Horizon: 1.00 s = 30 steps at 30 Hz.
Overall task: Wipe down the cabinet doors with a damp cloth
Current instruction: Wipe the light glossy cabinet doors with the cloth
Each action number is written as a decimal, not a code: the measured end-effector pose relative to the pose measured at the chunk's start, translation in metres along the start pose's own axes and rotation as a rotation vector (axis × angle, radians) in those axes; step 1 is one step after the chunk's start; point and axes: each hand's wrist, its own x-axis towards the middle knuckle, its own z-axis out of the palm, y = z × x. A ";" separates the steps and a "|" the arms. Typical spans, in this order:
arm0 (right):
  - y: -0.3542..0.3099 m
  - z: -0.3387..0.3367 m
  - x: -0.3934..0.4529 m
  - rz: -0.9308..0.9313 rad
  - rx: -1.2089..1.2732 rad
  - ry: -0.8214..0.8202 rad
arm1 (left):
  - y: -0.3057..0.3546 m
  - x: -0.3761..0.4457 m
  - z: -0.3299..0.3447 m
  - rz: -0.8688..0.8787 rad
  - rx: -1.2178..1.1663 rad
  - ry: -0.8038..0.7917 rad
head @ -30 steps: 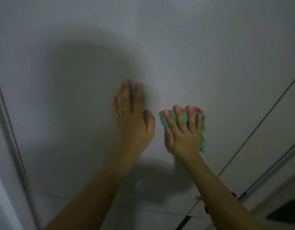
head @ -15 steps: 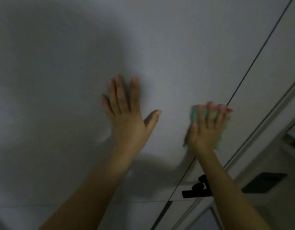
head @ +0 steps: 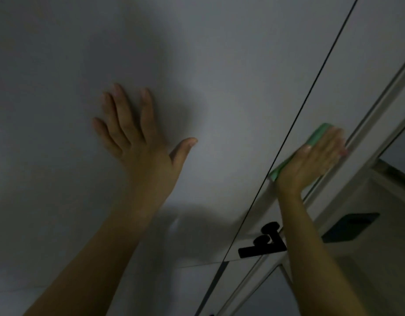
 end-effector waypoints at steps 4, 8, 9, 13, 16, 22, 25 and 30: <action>-0.046 0.009 -0.037 0.429 0.056 0.002 | 0.001 -0.001 0.000 -0.020 -0.024 -0.002; -0.062 0.002 -0.099 -0.047 0.018 -0.230 | -0.001 0.000 0.000 -0.007 -0.005 0.009; -0.047 -0.001 -0.092 -0.099 -0.007 -0.259 | -0.001 -0.001 0.000 -0.007 -0.006 0.014; 0.003 0.000 -0.034 0.287 -0.105 -0.126 | -0.002 -0.001 0.002 -0.003 -0.006 0.019; -0.009 0.007 -0.044 0.454 -0.033 -0.064 | -0.002 -0.001 0.001 -0.010 0.005 0.016; -0.053 -0.002 -0.135 0.235 0.130 -0.306 | -0.003 0.000 0.002 -0.005 0.010 0.009; -0.030 -0.001 -0.095 0.309 0.090 -0.229 | -0.001 -0.001 0.001 -0.014 -0.013 -0.003; -0.007 0.022 -0.059 0.628 0.176 -0.049 | -0.003 0.001 0.001 -0.014 0.001 -0.014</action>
